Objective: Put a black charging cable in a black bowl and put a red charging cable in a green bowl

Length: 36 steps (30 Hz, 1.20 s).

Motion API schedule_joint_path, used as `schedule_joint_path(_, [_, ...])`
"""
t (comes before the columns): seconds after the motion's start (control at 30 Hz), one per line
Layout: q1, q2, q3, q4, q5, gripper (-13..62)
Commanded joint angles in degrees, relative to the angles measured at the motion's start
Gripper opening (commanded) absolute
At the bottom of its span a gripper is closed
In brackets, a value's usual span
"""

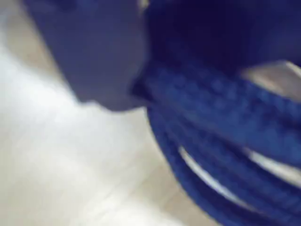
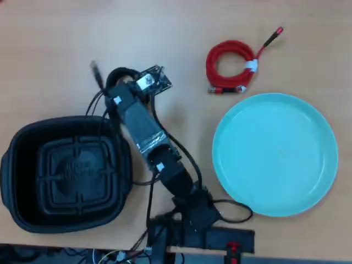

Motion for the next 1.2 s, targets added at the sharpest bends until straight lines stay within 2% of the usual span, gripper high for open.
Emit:
schedule_joint_path(0.0, [-1.05,6.33,-52.82,1.14,-1.93,-6.0])
schedule_joint_path(0.2, [-0.97,7.65,-52.73,6.06,-2.20,-6.0])
schedule_joint_path(0.43, [-0.79,6.42,-52.82,-12.39,-10.11,-6.0])
schedule_joint_path(0.73, [-2.81,4.57,-53.53,-21.88,-11.25,-6.0])
schedule_joint_path(1.17, [-10.37,5.36,-53.61,-32.26,-23.47,-6.2])
